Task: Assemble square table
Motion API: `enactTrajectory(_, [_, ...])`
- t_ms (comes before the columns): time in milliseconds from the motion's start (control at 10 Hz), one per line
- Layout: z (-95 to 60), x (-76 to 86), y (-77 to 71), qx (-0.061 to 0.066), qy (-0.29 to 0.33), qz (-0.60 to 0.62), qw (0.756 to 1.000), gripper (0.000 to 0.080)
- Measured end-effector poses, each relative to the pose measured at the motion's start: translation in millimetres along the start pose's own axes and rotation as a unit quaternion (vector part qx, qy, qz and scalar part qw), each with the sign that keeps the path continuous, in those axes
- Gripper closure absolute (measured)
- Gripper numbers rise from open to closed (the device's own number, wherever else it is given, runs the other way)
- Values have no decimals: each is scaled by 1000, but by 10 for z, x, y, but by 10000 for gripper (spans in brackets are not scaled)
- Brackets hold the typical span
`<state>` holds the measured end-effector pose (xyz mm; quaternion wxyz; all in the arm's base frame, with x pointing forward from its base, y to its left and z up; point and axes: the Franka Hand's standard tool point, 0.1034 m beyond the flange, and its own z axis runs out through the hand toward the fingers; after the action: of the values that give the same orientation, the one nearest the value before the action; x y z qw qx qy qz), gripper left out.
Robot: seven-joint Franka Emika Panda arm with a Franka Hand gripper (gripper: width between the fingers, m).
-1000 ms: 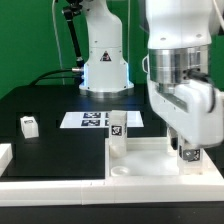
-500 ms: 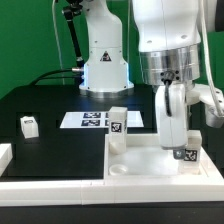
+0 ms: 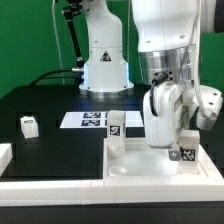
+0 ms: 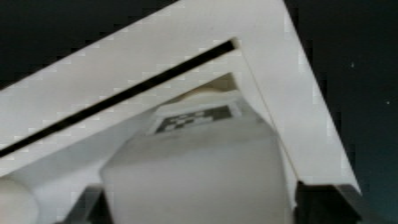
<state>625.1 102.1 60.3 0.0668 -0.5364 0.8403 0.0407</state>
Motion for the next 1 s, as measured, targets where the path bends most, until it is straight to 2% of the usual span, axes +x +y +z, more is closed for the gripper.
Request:
enactTrajectory(100, [0,0,0,0,0,0,1000,238])
enactTrajectory(200, [2,1,0,0,0,0,1000,238])
enactTrajectory(300, [-16,-10,-3,1,-1,-2,1000,168])
enactTrajectory(400, [-144,-63,7,6,-9,-11,1000,155])
enactTrajectory(600, [-486,-44,74,16,-25,-30,999,151])
enactTrajectory(700, [-529,-28,87,11,-23,-36,999,151])
enactTrajectory(1000, [-479,-15,89,11,-20,-36,999,151])
